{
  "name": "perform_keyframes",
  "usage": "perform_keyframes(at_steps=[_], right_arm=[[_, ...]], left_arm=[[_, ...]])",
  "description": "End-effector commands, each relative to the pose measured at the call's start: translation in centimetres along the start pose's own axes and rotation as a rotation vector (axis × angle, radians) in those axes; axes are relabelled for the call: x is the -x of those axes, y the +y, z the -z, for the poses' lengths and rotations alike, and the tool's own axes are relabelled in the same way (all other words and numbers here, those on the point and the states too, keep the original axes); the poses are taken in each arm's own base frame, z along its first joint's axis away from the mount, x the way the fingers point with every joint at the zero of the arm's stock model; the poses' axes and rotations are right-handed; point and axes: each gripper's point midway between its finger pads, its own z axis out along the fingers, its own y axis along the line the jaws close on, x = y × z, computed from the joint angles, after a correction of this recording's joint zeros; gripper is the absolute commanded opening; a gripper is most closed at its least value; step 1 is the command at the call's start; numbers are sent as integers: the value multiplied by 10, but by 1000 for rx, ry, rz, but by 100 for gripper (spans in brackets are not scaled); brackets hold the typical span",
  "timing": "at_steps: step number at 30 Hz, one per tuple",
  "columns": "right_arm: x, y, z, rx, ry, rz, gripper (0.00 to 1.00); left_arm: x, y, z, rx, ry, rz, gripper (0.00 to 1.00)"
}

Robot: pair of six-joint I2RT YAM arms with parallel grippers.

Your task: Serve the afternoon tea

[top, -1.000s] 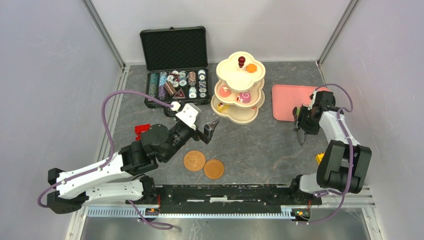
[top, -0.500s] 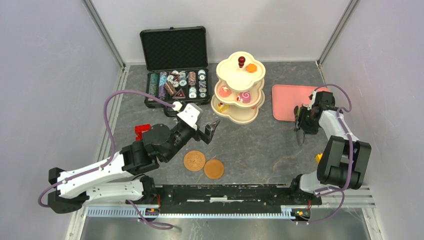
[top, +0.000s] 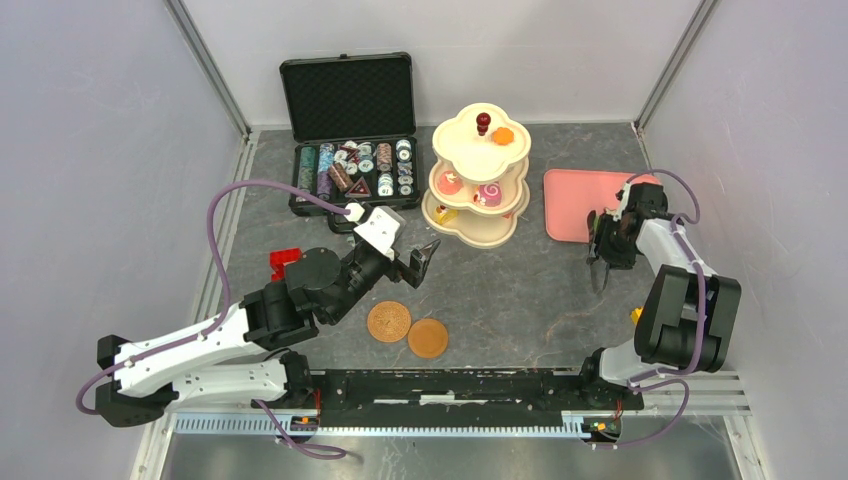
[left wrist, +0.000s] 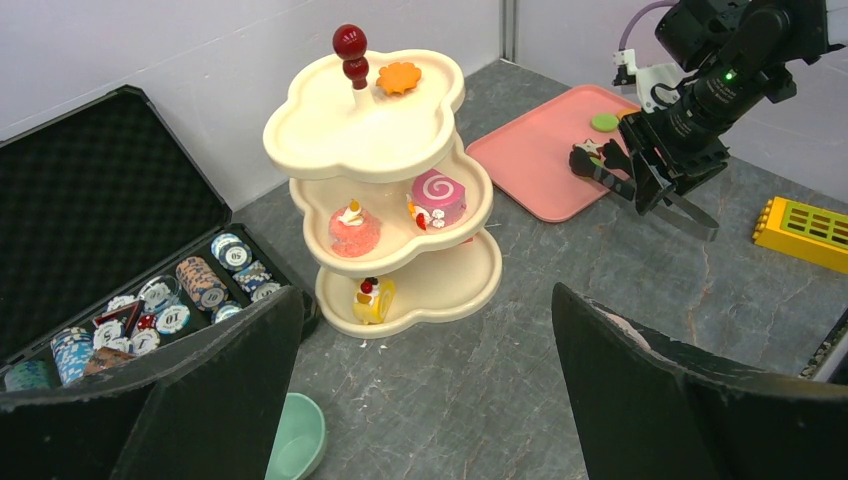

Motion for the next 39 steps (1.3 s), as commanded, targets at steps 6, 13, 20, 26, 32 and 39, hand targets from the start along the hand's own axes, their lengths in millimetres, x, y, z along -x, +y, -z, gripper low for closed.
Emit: perform_keyframes(at_steps=[6, 13, 20, 26, 32, 39], right_arm=[[9, -5, 0, -77, 9, 58, 52], [10, -6, 1, -119, 35, 88, 51], [16, -4, -1, -128, 55, 107, 51], [18, -3, -3, -129, 60, 111, 50], [19, 2, -4, -130, 65, 126, 45], [21, 6, 1, -128, 44, 129, 28]], left_arm=[[14, -1, 1, -3, -47, 48, 100], [17, 1, 3, -1, -55, 53, 100], [18, 2, 5, 2, -60, 55, 100], [18, 3, 5, 6, -59, 52, 100], [18, 3, 4, 5, -58, 50, 100], [18, 3, 4, 7, -59, 50, 100]])
